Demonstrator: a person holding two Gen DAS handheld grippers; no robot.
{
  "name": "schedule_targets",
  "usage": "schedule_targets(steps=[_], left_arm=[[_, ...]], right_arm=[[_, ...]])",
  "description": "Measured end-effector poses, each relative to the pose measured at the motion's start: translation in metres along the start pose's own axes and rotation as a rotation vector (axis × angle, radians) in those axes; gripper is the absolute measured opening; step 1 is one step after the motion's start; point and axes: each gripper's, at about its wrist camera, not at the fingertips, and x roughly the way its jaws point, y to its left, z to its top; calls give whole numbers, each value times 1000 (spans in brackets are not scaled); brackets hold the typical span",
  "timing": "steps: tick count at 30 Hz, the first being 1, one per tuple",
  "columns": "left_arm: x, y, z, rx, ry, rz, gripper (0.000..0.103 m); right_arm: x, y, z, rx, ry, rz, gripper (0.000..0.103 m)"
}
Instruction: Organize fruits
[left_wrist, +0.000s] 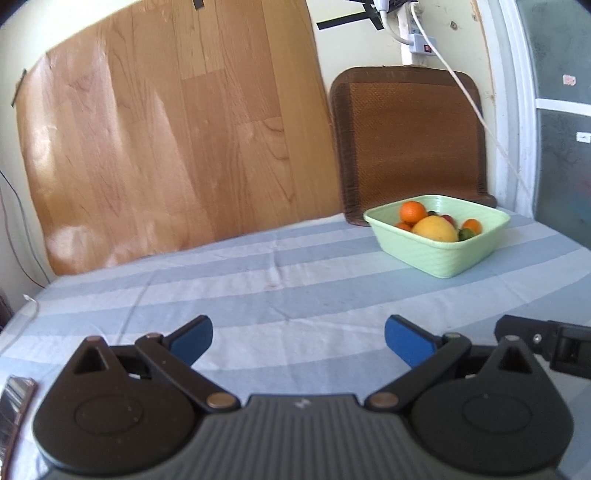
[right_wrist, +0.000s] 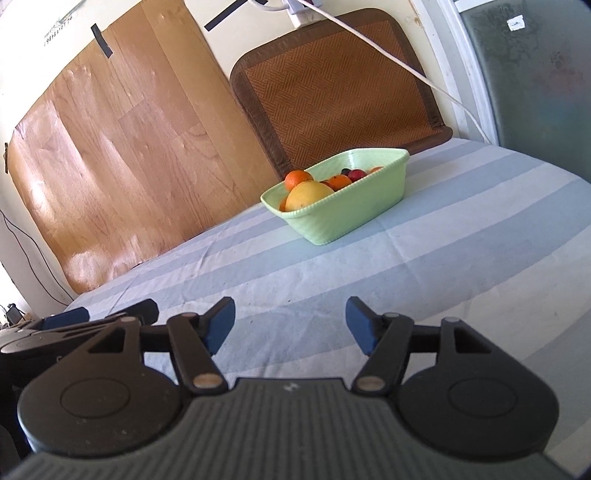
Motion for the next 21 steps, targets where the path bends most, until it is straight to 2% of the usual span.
schedule_targets(steps=[9, 21], left_arm=[[6, -3, 1, -3, 32, 1, 103], [7, -6, 4, -18, 78, -36, 103]], right_arm=[[-1, -2, 1, -8, -11, -8, 69], [-4, 2, 1, -42, -45, -8, 69]])
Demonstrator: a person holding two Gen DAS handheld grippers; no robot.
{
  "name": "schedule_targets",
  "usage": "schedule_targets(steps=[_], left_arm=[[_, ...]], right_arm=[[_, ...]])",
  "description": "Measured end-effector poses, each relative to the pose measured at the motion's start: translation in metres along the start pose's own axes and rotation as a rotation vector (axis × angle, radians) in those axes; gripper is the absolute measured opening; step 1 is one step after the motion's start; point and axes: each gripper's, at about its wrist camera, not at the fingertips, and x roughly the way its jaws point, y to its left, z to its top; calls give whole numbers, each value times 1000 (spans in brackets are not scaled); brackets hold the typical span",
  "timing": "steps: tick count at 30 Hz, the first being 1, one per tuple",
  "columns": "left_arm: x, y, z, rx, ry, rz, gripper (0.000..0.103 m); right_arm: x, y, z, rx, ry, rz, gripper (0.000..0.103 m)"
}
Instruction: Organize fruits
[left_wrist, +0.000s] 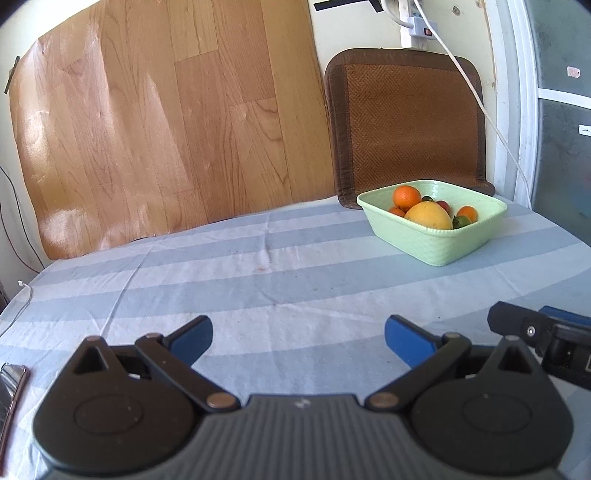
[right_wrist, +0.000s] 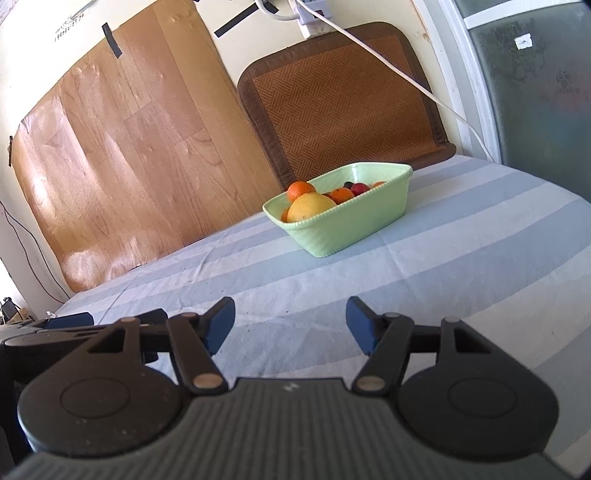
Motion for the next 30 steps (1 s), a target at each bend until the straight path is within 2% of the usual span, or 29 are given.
schedule_targets(steps=[30], left_arm=[[0, -2, -1, 14, 25, -16, 103]], right_arm=[[-1, -1, 0, 6, -11, -3, 69]])
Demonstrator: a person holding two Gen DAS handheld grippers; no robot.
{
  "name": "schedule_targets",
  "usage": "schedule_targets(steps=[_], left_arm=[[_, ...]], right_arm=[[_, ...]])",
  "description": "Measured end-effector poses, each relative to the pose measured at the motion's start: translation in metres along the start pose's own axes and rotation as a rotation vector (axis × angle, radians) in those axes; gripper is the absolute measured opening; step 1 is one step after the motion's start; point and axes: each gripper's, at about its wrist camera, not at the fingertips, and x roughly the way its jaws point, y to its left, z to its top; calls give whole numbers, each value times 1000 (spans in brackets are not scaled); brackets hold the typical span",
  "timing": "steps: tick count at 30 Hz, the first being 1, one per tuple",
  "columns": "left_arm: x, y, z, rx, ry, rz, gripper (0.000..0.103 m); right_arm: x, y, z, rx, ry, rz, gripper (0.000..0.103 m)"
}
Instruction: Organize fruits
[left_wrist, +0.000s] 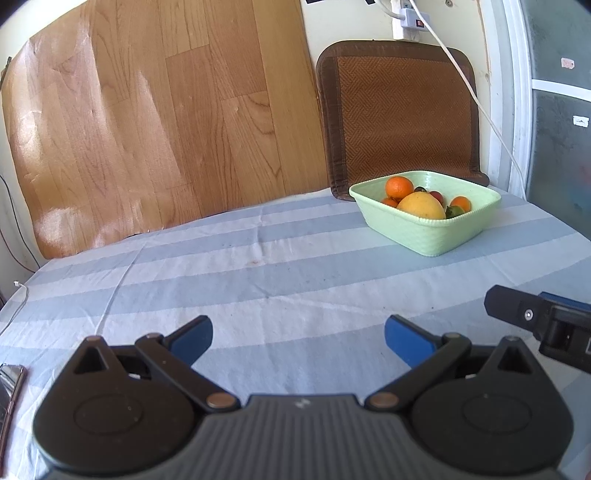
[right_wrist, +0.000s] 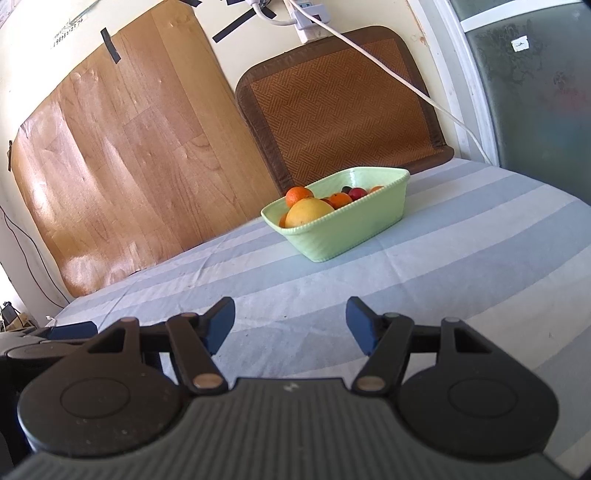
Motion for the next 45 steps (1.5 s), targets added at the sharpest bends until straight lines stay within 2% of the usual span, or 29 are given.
schedule_targets(steps=[15, 40, 45], left_arm=[[6, -1, -3, -3, 39, -26, 103], [10, -3, -2, -2, 58, -32, 103], [4, -2, -3, -1, 23, -51, 103]], right_arm=[[0, -1, 0, 5, 4, -2, 69], [1, -2, 0, 0, 0, -3, 69], [0, -2, 0, 1, -1, -2, 69]])
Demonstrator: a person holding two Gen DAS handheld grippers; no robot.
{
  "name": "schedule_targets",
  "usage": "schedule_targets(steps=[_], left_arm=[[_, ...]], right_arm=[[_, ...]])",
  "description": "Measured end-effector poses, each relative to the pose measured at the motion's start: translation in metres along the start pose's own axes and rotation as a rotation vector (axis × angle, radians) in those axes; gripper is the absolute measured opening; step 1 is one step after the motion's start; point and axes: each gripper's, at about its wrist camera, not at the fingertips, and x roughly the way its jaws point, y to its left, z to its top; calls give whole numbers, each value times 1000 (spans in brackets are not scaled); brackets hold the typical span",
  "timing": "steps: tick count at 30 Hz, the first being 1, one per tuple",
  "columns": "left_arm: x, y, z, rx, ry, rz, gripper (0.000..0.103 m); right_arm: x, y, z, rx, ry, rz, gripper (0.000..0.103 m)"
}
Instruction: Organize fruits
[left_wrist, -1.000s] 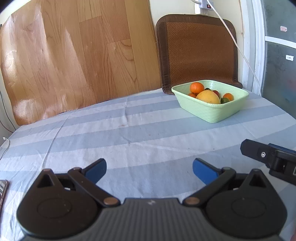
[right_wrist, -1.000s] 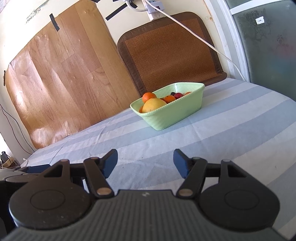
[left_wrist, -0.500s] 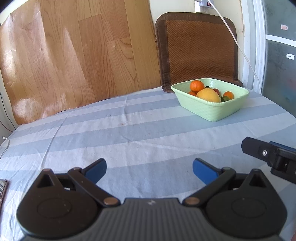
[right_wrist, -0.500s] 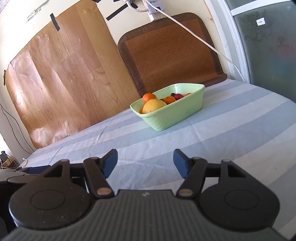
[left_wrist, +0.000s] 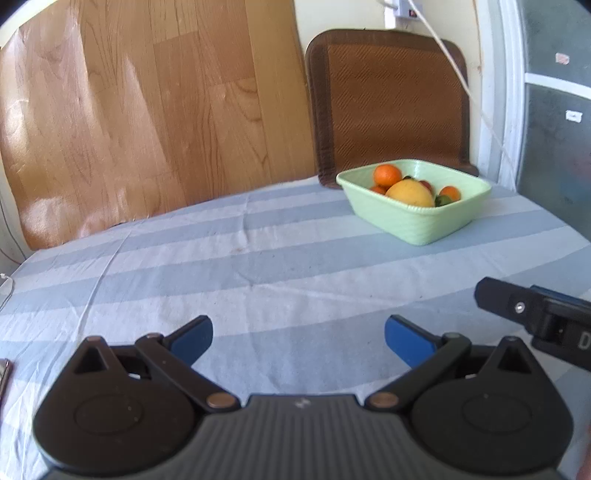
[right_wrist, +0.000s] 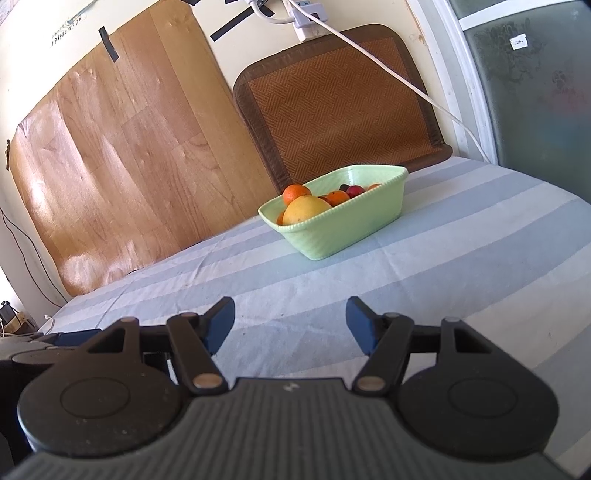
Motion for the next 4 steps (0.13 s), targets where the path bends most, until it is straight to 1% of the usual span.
schedule_targets(steps=[4], left_arm=[[-3, -2, 1, 15, -21, -7, 103]], right_arm=[[-2, 0, 1, -5, -11, -2, 69]])
